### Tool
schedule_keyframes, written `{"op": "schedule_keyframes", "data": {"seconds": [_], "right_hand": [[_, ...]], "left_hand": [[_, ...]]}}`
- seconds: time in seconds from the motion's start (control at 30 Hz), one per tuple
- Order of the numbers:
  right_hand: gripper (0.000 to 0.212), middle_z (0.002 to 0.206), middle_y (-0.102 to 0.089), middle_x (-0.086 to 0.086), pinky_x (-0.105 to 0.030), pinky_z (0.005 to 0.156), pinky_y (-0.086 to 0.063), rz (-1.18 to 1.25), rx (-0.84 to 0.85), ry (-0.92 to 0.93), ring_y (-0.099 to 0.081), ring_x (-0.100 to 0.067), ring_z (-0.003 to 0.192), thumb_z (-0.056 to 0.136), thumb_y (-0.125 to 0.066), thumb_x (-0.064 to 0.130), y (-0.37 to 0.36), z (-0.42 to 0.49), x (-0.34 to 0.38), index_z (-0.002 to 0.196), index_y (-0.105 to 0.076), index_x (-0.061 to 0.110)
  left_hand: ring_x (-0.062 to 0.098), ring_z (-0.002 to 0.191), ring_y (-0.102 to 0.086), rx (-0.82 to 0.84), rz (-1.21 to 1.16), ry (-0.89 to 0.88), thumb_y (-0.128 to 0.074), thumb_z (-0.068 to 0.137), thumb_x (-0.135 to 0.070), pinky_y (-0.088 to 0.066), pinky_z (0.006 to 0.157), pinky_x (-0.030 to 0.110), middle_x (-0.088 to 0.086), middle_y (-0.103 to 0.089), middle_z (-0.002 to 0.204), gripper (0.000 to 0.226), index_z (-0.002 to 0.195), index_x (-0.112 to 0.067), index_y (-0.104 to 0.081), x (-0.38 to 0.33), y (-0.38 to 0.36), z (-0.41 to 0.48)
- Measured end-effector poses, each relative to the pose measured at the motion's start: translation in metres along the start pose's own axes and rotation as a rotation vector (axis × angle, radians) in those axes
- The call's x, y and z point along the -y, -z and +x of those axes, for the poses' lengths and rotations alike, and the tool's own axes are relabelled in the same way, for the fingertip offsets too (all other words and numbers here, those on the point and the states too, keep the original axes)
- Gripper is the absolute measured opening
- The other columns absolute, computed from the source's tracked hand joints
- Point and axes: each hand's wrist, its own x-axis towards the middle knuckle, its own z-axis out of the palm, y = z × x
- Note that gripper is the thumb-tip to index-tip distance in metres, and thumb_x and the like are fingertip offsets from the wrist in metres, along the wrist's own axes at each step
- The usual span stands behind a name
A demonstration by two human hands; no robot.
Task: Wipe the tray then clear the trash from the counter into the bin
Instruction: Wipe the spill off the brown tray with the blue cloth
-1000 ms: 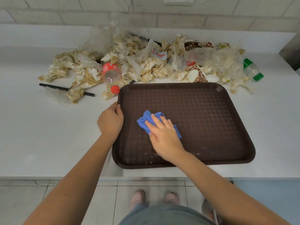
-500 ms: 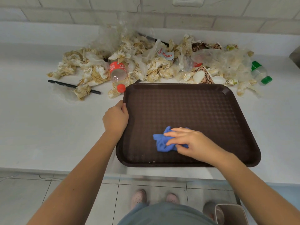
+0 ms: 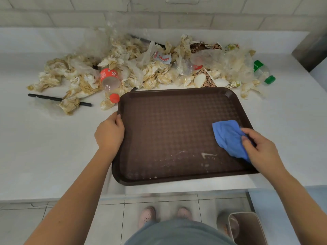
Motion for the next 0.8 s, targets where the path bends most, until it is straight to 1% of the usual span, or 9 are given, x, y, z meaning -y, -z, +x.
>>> {"op": "schedule_keyframes", "data": {"seconds": [0.07,0.1,0.2,0.33,0.43,0.53,0.6,0.7,0.8], "right_hand": [[0.03,0.101,-0.065,0.009,-0.012,0.077,-0.038,-0.052,0.019,0.014,-0.06,-0.016,0.088,0.096,-0.049,0.012,-0.01,-0.011,-0.003,0.123,-0.06,0.017],[0.031,0.111,-0.062,0.012,-0.009,0.085,-0.036,-0.078,0.037,0.05,-0.06,-0.016,0.102,0.096,-0.048,0.012,-0.017,-0.017,-0.001,0.125,-0.059,0.016],[0.036,0.137,-0.046,0.011,-0.018,0.107,-0.025,-0.133,0.1,0.078,-0.035,-0.009,0.134,0.097,-0.044,0.013,-0.037,-0.032,0.006,0.132,-0.054,0.016],[0.053,0.15,-0.037,0.001,-0.039,0.112,-0.025,-0.264,0.13,0.075,-0.027,-0.028,0.141,0.093,-0.024,0.035,-0.068,-0.05,0.033,0.138,-0.046,0.02],[0.054,0.153,-0.028,-0.01,-0.043,0.114,-0.015,-0.362,0.16,0.111,-0.018,-0.038,0.142,0.093,-0.022,0.03,-0.093,-0.055,0.057,0.142,-0.039,0.013],[0.054,0.158,-0.006,-0.01,-0.04,0.115,0.001,-0.397,0.253,0.112,0.001,-0.037,0.145,0.096,-0.025,0.021,-0.112,-0.059,0.073,0.15,-0.02,0.015],[0.057,0.157,-0.015,-0.013,-0.043,0.115,-0.008,-0.361,0.259,0.14,-0.01,-0.04,0.143,0.09,-0.028,0.014,-0.123,-0.062,0.084,0.147,-0.028,0.013],[0.051,0.134,-0.054,-0.014,-0.04,0.096,-0.046,-0.252,0.211,0.285,-0.054,-0.035,0.12,0.078,-0.033,0.013,-0.14,-0.066,0.097,0.122,-0.059,0.01],[0.039,0.124,-0.062,-0.005,-0.018,0.095,-0.042,-0.045,0.222,0.338,-0.061,-0.02,0.11,0.081,-0.041,0.008,-0.141,-0.061,0.104,0.111,-0.066,0.011]], "left_hand": [[0.035,0.082,-0.061,-0.005,-0.004,-0.001,-0.035,0.1,-0.026,-0.034,0.061,0.031,0.015,-0.067,0.09,0.034,0.112,-0.013,-0.063,-0.001,0.0,-0.001],[0.035,0.083,-0.061,-0.006,-0.003,-0.001,-0.035,0.1,-0.026,-0.034,0.062,0.031,0.016,-0.068,0.091,0.034,0.113,-0.013,-0.063,-0.002,0.0,-0.001],[0.035,0.086,-0.061,-0.006,0.007,0.005,-0.034,0.101,-0.026,-0.035,0.063,0.031,0.016,-0.068,0.095,0.035,0.118,-0.013,-0.062,-0.004,0.001,-0.002],[0.036,0.086,-0.061,-0.011,0.005,0.006,-0.034,0.1,-0.026,-0.036,0.064,0.031,0.017,-0.068,0.096,0.035,0.119,-0.013,-0.061,-0.003,0.0,-0.002],[0.036,0.085,-0.061,-0.006,0.003,0.011,-0.034,0.1,-0.025,-0.036,0.063,0.032,0.017,-0.068,0.095,0.035,0.119,-0.013,-0.061,-0.004,0.0,-0.002],[0.036,0.086,-0.061,-0.003,-0.001,0.023,-0.035,0.1,-0.025,-0.036,0.064,0.032,0.017,-0.067,0.095,0.035,0.119,-0.012,-0.061,-0.005,0.002,-0.003],[0.037,0.084,-0.061,-0.002,-0.004,0.026,-0.035,0.1,-0.024,-0.035,0.063,0.032,0.018,-0.067,0.094,0.034,0.117,-0.011,-0.062,-0.005,0.002,-0.003],[0.036,0.082,-0.06,0.002,-0.009,0.022,-0.035,0.1,-0.024,-0.034,0.062,0.032,0.018,-0.067,0.091,0.034,0.113,-0.009,-0.062,-0.005,0.002,-0.003],[0.036,0.081,-0.06,0.003,-0.014,0.023,-0.034,0.1,-0.024,-0.033,0.061,0.032,0.018,-0.066,0.09,0.034,0.111,-0.009,-0.063,-0.006,0.004,-0.004]]}}
